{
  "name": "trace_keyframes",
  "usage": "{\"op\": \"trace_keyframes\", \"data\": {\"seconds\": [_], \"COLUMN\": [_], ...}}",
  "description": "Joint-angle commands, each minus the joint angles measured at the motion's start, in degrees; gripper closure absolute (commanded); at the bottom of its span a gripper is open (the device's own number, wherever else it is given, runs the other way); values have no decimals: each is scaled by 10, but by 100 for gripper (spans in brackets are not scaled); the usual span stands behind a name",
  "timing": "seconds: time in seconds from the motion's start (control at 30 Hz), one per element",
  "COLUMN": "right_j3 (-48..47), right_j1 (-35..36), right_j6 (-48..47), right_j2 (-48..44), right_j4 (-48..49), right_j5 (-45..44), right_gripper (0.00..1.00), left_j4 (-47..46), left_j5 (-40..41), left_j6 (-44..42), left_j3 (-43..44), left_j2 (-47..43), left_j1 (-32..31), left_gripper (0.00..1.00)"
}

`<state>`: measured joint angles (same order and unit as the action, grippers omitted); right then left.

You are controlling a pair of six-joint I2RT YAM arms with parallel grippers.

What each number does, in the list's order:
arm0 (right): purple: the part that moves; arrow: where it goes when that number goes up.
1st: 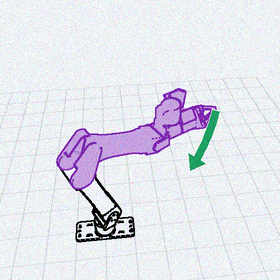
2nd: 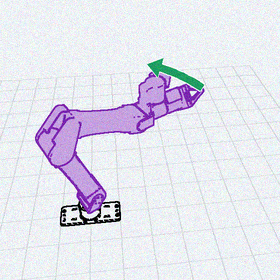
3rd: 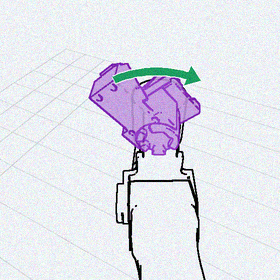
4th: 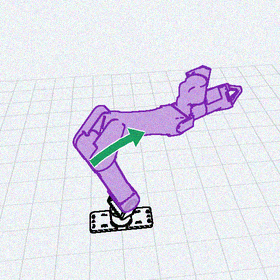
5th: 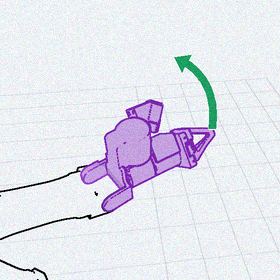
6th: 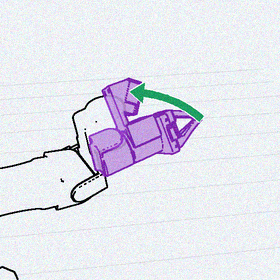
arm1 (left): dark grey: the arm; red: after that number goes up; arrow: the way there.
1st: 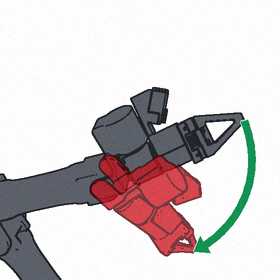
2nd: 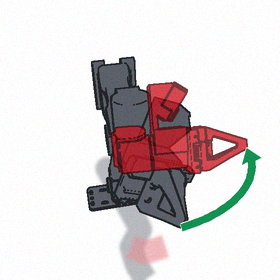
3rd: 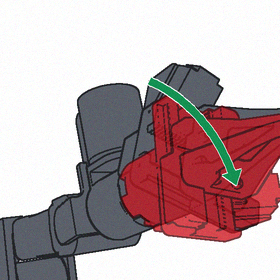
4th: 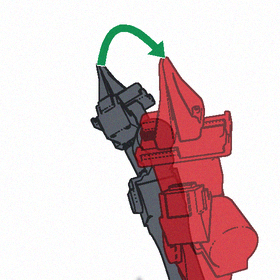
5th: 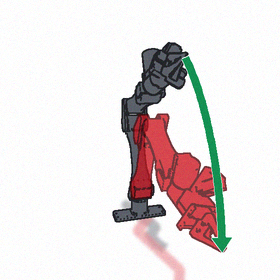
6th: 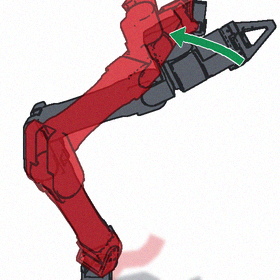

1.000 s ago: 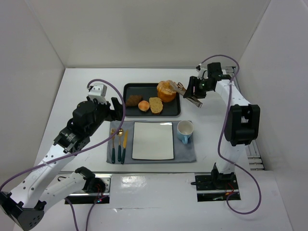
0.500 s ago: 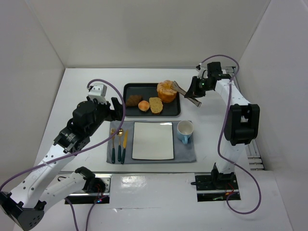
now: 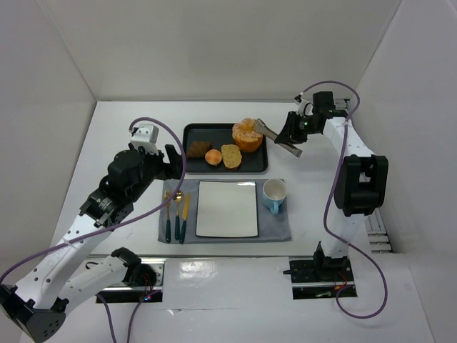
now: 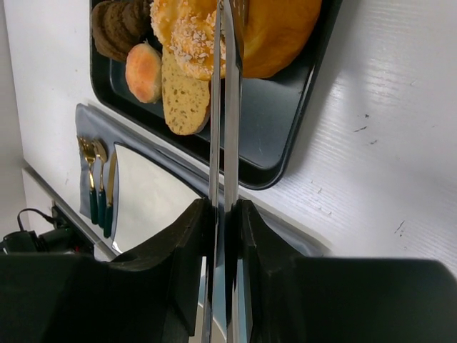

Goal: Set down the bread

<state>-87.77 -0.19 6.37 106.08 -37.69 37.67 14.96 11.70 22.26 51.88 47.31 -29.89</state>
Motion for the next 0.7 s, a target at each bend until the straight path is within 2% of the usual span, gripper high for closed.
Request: {"op": "trace_keyframes", "data": {"seconds": [0.0,0.37,0.67], "right_j3": [-21,-16,-21], "right_j1": [-5,-21,-26], "right_j6": [-6,-16,-76], "right_j2": [-43,-74,-98], "right_j4": [23,39,-10], "right_j5": [34,71,165], "right_gripper": [100,100,100], "left_j4": [-30,-30,-30], "left_j5": [2,7,12], "left_j6": [-13,-13,-19], "left_j3": [9,9,9], "left_j2": [-11,-6,0], "left_j1": [-2,-2,-2], "left_gripper": [9,9,9]}}
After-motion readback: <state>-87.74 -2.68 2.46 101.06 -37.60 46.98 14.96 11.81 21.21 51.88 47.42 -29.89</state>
